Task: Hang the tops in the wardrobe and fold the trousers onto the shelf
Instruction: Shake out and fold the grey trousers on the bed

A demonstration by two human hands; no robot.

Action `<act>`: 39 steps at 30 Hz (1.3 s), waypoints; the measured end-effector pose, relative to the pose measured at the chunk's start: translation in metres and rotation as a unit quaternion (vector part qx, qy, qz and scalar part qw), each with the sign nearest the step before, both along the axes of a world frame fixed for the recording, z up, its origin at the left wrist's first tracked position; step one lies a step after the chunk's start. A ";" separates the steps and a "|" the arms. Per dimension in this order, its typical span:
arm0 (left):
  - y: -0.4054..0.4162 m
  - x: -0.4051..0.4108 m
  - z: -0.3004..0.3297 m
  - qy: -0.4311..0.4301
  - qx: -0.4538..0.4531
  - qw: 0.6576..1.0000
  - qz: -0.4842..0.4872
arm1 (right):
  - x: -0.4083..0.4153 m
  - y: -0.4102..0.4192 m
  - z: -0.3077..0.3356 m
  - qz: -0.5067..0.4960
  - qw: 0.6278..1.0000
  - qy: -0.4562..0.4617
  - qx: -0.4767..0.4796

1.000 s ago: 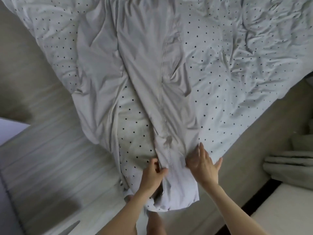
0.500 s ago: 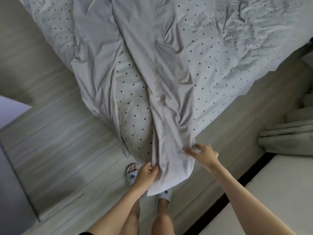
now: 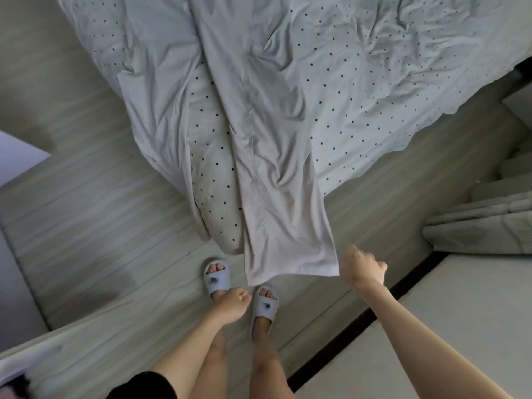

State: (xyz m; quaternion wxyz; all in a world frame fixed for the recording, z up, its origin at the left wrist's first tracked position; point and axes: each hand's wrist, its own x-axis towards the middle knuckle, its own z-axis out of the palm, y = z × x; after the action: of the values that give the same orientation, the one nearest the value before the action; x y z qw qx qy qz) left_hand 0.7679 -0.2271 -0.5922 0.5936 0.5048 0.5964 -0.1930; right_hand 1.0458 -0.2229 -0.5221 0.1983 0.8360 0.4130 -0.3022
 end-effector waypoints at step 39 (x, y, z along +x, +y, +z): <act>0.420 -0.213 -0.049 -0.164 0.169 0.914 0.329 | -0.308 0.344 -0.060 -0.262 0.893 0.321 0.173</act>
State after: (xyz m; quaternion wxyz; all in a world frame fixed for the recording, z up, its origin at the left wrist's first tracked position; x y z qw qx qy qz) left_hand 0.5552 0.1927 -0.6415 0.6188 0.3972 0.6467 0.2026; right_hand 0.7377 0.1214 -0.5824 -0.1791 0.7926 0.2654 -0.5188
